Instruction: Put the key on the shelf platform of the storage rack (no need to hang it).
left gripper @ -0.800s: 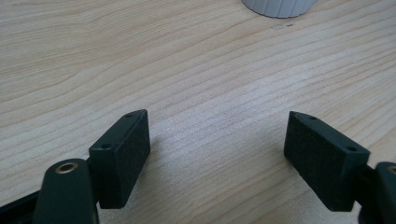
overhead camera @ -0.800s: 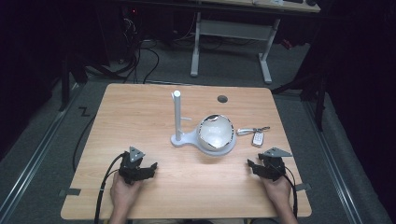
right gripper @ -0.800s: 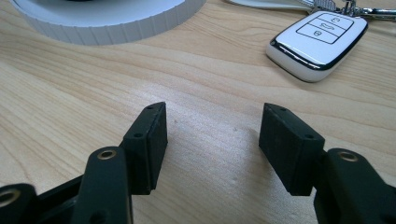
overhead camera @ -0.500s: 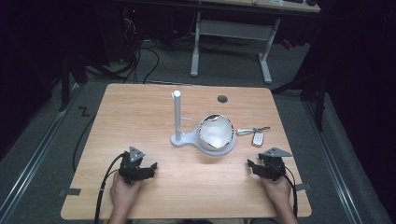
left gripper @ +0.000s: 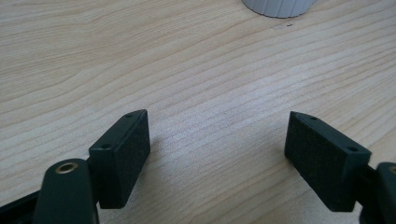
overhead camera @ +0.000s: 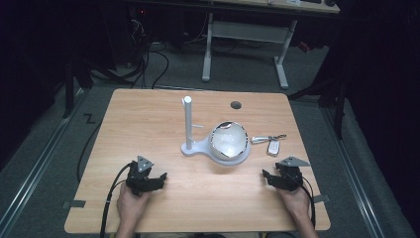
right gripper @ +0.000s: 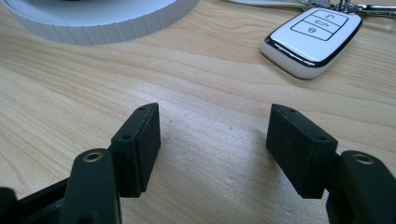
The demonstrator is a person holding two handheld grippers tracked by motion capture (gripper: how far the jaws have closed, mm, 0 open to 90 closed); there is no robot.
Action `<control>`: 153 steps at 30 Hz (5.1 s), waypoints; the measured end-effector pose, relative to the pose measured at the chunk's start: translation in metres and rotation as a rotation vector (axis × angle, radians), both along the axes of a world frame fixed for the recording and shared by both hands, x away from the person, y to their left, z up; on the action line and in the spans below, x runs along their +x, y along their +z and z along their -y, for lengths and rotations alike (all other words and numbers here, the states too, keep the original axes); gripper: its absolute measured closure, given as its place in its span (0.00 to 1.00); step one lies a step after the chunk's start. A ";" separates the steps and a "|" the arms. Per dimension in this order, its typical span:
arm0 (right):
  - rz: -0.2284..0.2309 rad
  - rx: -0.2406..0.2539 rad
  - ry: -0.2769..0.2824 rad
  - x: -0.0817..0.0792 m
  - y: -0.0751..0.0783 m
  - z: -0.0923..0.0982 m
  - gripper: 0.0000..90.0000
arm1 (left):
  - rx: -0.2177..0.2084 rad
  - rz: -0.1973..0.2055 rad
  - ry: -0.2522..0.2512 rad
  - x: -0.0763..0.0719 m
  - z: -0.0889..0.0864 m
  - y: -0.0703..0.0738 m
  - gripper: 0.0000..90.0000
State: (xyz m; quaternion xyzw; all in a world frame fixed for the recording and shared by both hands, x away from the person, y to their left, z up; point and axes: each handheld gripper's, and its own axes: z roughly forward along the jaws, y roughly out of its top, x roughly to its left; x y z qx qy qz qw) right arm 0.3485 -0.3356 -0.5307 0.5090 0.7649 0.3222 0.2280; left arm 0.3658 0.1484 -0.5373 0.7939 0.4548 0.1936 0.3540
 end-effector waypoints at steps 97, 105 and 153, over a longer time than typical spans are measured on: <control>-0.060 0.054 -0.253 0.087 0.028 0.012 0.40 | -0.001 -0.001 -0.001 0.000 0.000 0.000 0.25; -0.091 0.055 -0.272 0.093 0.017 0.011 0.39 | -0.001 -0.001 -0.002 0.000 0.000 0.000 0.25; -0.060 0.082 -0.189 0.087 0.026 0.022 0.56 | -0.003 -0.001 -0.002 0.000 0.000 0.000 0.25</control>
